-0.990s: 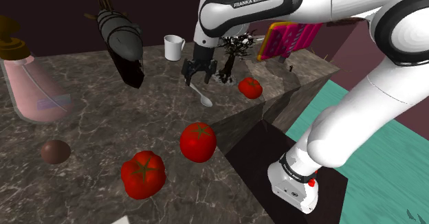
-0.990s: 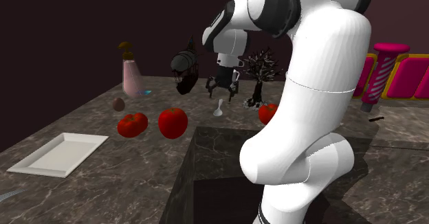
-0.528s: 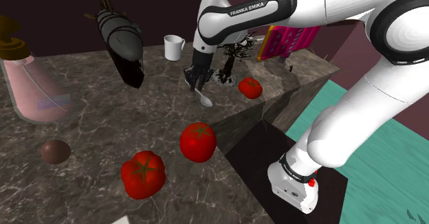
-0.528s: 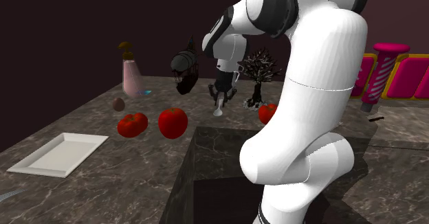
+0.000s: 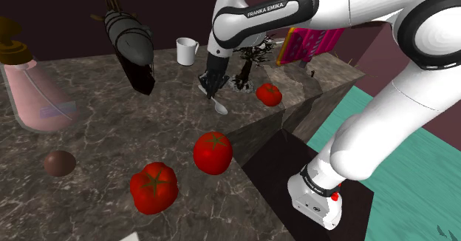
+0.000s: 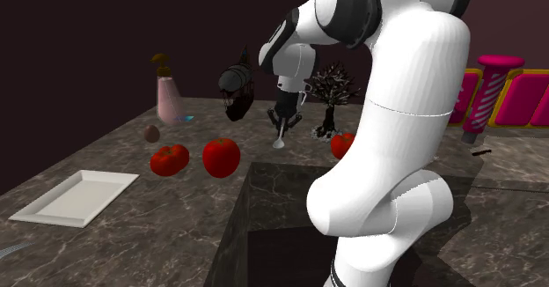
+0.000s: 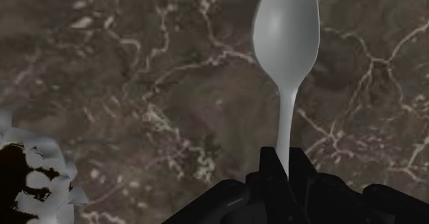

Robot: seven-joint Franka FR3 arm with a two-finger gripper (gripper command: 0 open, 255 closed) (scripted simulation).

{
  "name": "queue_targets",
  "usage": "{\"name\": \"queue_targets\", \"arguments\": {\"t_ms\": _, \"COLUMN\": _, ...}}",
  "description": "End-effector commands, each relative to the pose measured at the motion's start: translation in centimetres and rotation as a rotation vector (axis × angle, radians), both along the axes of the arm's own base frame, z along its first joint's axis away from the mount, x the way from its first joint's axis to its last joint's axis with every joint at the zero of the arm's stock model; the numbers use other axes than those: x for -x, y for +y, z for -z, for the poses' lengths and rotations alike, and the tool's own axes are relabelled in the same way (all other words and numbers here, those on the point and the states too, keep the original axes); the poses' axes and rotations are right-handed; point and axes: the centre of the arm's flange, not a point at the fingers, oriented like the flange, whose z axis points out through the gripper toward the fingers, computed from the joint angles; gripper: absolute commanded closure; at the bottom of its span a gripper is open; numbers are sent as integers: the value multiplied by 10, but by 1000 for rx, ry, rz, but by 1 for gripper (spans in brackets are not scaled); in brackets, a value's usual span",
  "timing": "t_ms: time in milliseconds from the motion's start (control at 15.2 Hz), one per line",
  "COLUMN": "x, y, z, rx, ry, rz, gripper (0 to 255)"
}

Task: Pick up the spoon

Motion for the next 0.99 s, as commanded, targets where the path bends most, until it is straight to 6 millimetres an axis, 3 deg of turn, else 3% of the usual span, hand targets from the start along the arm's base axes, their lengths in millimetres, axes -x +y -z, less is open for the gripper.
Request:
{"name": "queue_targets", "arguments": {"t_ms": 0, "x": 0, "y": -1, "z": -3, "rx": 0, "ry": 7, "rz": 2, "gripper": 255}}
{"name": "queue_targets", "arguments": {"t_ms": 924, "x": 0, "y": -1, "z": -77, "rx": 0, "ry": 7, "rz": 2, "gripper": 255}}
